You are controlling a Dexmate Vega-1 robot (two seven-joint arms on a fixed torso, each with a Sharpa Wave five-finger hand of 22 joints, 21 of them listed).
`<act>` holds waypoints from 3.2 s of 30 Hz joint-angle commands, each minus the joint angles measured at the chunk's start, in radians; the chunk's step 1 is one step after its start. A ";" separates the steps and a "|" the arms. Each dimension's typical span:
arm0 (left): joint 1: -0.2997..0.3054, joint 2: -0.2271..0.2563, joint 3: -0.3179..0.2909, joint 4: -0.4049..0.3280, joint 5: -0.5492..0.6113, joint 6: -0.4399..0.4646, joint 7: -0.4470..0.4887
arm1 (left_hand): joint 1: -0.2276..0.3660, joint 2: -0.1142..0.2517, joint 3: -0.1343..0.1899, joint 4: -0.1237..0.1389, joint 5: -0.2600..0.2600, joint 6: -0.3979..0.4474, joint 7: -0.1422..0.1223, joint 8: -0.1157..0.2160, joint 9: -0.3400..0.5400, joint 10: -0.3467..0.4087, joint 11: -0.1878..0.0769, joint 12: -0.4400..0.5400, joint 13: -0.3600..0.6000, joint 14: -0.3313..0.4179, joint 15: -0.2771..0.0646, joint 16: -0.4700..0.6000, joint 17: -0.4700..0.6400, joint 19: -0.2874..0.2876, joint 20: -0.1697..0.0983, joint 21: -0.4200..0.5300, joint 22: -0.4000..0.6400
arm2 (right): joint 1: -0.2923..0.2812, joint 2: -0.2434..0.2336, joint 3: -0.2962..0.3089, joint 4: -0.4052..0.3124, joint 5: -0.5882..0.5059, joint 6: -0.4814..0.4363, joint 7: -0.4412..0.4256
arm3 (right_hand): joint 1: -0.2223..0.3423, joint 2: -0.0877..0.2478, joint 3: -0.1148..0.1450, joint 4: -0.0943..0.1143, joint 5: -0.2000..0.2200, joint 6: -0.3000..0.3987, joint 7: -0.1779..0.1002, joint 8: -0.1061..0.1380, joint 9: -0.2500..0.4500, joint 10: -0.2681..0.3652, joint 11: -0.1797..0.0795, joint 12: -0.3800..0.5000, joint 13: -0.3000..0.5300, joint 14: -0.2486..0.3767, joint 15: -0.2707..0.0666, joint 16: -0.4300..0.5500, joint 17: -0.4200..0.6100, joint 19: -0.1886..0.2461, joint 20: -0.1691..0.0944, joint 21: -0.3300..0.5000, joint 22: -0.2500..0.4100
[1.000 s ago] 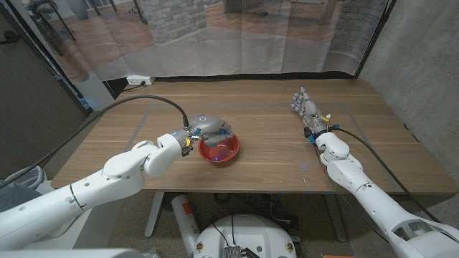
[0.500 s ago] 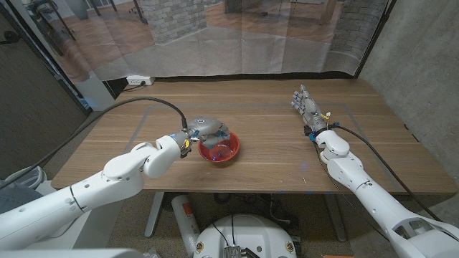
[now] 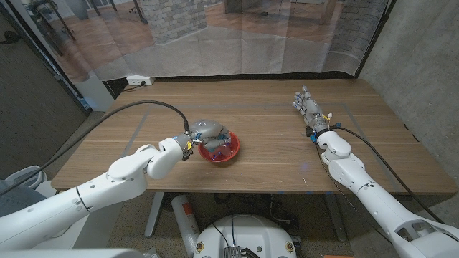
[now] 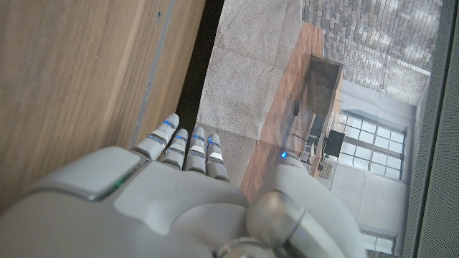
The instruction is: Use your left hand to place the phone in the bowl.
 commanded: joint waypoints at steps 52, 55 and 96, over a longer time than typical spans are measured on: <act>-0.007 -0.004 0.049 -0.051 0.122 0.134 -0.105 | -0.324 -0.133 0.071 -0.040 -0.040 -0.106 -0.119 -0.080 -0.064 -0.155 0.000 -0.134 -0.049 -0.178 -0.168 -0.150 -0.135 -0.318 0.148 -0.121 0.000 | -0.004 0.001 -0.006 0.013 0.000 0.000 0.017 | 0.008 0.008 -0.006 -0.004 -0.003 0.010 -0.005 -0.001 0.005 0.013 -0.001 0.002 0.002 0.014 0.004 0.003 0.005 0.018 0.000 -0.006 0.002; -0.004 -0.004 0.042 -0.052 0.120 0.135 -0.094 | -0.338 -0.130 0.069 -0.035 -0.039 -0.123 -0.116 -0.091 -0.067 -0.180 0.010 -0.134 -0.055 -0.211 -0.159 -0.148 -0.143 -0.375 0.166 -0.146 0.002 | -0.004 0.002 -0.006 0.013 0.001 0.000 0.017 | 0.008 0.008 -0.006 -0.004 -0.003 0.009 -0.005 -0.001 0.005 0.013 -0.002 0.002 0.002 0.015 0.004 0.003 0.005 0.018 0.000 -0.006 0.002; 0.155 0.039 -0.231 -0.004 -0.305 -0.104 0.296 | -0.353 -0.088 0.098 -0.032 -0.038 -0.094 -0.114 -0.102 -0.091 -0.130 -0.007 -0.110 -0.081 -0.160 -0.172 -0.120 -0.181 -0.501 0.144 -0.197 0.014 | -0.002 0.007 -0.005 0.007 0.005 0.003 0.006 | 0.008 0.011 -0.008 -0.006 -0.003 0.012 -0.005 0.000 0.005 0.017 0.000 0.002 0.002 0.017 0.004 0.002 0.005 0.020 0.001 -0.011 0.002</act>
